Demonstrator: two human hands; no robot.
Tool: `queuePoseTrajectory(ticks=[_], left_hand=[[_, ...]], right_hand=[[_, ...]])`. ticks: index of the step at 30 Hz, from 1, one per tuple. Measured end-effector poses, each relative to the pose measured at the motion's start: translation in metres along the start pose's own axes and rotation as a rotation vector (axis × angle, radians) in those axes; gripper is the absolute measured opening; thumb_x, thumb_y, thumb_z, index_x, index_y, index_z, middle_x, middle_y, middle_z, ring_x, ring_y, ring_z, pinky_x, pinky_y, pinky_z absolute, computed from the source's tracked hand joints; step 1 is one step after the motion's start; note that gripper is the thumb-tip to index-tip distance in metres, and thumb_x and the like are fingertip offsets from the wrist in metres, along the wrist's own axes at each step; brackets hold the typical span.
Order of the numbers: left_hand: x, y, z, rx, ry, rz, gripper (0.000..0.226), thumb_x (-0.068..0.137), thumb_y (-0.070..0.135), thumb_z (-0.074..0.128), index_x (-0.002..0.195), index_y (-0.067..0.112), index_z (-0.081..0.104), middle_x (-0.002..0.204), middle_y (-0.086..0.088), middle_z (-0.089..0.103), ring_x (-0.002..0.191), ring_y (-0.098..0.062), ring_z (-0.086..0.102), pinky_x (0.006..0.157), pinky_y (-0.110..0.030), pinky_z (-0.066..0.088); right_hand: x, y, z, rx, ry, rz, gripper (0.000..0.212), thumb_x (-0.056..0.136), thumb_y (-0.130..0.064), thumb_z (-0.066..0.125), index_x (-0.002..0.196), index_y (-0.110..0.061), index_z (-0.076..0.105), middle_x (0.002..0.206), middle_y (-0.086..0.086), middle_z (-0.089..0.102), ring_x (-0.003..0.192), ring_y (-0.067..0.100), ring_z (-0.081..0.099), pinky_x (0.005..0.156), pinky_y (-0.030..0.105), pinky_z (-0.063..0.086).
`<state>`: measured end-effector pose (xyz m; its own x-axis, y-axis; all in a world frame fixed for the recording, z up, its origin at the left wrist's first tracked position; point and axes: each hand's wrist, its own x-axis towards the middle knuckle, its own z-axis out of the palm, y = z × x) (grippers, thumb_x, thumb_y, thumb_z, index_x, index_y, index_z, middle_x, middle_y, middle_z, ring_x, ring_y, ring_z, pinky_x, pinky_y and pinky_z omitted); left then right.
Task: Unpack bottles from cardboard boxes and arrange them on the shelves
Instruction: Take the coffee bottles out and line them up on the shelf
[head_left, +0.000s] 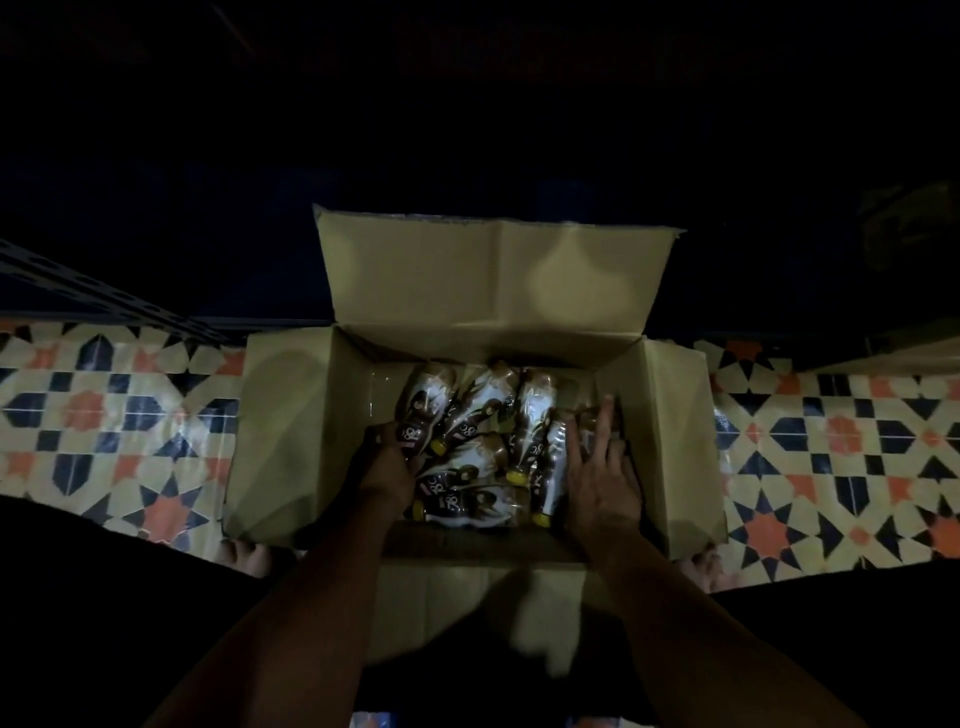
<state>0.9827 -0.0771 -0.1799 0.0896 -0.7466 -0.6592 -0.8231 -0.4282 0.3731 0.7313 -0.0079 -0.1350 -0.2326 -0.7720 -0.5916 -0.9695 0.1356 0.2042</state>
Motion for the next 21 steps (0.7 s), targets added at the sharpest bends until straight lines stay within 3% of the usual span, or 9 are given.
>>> queuePoseTrajectory(ticks=[3,9,16,21], left_hand=[[0.0,-0.002,-0.001,0.006,0.01,0.009,0.063,0.093,0.025,0.071,0.146,0.014,0.039,0.141,-0.018,0.052,0.127,-0.038,0.053,0.104,-0.046,0.046],[-0.003,0.001,-0.002,-0.013,0.043,0.013,0.056,0.092,0.019,0.07,0.141,0.015,0.043,0.136,-0.017,0.057,0.125,-0.037,0.056,0.103,-0.046,0.048],[-0.014,0.007,-0.007,-0.065,0.054,0.01,0.053,0.095,0.016,0.066,0.141,0.013,0.038,0.132,-0.021,0.061,0.119,-0.039,0.06,0.097,-0.043,0.049],[-0.026,0.015,-0.011,0.033,0.122,0.263,0.062,0.098,0.029,0.065,0.151,0.023,0.034,0.142,-0.016,0.053,0.123,-0.037,0.058,0.101,-0.044,0.049]], right_hand=[[0.005,-0.003,0.002,-0.048,0.026,0.012,0.133,0.083,-0.037,0.079,0.154,-0.014,-0.031,0.146,0.036,-0.046,0.145,0.039,0.029,0.118,0.04,0.033],[0.013,-0.005,0.003,-0.126,0.071,0.001,0.102,0.101,-0.036,0.052,0.152,-0.012,-0.033,0.146,0.041,-0.041,0.142,0.04,0.03,0.114,0.038,0.033],[0.012,-0.006,-0.004,-0.172,0.11,-0.022,0.099,0.101,-0.041,0.049,0.154,-0.015,-0.03,0.153,0.039,-0.033,0.146,0.046,0.021,0.117,0.047,0.028],[0.005,-0.004,-0.012,-0.095,0.123,-0.002,0.104,0.097,-0.035,0.059,0.157,-0.013,-0.024,0.16,0.034,-0.019,0.147,0.047,0.017,0.119,0.049,0.025]])
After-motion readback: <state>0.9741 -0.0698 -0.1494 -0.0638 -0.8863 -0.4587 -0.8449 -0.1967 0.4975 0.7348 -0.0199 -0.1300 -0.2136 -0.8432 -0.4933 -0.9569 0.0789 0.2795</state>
